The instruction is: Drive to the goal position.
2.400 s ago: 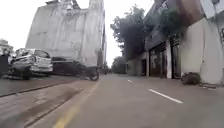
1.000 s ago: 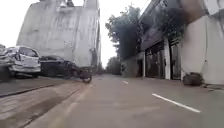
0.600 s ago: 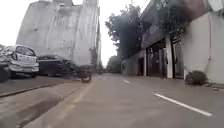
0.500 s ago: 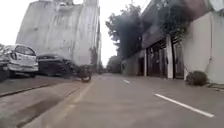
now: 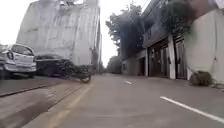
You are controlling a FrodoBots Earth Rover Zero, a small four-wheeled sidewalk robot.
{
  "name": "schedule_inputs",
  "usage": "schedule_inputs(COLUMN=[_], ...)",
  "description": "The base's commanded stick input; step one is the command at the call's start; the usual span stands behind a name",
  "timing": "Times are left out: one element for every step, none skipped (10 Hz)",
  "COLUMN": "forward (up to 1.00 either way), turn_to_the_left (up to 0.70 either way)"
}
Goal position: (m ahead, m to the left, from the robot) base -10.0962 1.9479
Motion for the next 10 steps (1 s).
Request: schedule_inputs(forward=[0.50, 0.50, 0.50, 0.50, 0.50, 0.50, 0.50, 0.50, 0.50, 0.50], turn_to_the_left=[-0.21, -0.01, 0.00, 0.00, 0.50, 0.49, 0.40, 0.00, 0.00, 0.00])
